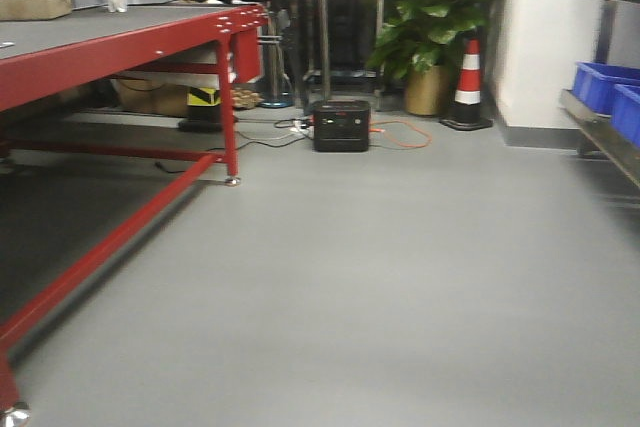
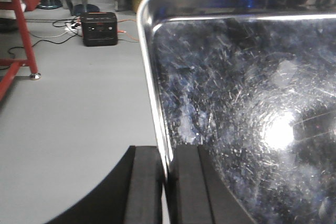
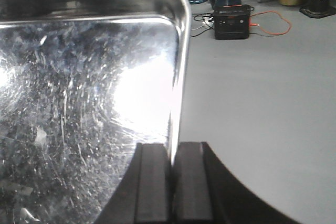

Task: Stack silver trays without gaps
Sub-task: 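Drive the base to the other bin rack holding the tray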

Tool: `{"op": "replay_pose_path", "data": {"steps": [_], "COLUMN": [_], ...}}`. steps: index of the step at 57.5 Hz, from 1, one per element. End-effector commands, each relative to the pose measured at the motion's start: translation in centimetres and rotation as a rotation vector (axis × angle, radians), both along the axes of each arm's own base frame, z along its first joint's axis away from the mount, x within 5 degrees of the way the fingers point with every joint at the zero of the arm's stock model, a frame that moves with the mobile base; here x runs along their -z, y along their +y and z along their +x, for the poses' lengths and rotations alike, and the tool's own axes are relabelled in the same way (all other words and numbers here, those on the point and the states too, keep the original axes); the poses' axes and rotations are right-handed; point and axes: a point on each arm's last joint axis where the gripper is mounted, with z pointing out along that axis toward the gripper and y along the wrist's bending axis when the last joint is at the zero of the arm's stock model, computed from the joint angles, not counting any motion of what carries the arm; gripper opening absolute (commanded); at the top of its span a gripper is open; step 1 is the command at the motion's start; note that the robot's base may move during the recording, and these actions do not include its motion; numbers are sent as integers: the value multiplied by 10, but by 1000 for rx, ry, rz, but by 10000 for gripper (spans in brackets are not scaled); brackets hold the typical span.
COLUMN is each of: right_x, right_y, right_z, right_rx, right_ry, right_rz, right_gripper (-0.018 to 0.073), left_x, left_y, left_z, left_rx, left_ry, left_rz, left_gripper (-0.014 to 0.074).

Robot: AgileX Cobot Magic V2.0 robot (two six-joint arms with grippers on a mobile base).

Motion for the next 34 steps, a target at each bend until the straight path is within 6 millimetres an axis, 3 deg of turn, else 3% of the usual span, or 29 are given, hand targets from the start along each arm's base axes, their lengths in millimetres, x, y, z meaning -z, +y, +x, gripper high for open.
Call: {"op": "replay_pose_path", "data": {"steps": [1,34], "right_x": [-13,-13], "right_y": [2,2], "right_z": [-4,-4], "right_rx": [-20,-20], "right_ry": [-80,-80], "right_rz": [20,20], "right_gripper": [-78,-78], "left_x": [-10,-10], "left_y": [-3,-3], "left_z": [-4,-4], "left_rx": [31,31], "left_ry": [-51,-51], "left_rz": [-51,-51], "left_gripper": [11,11]}}
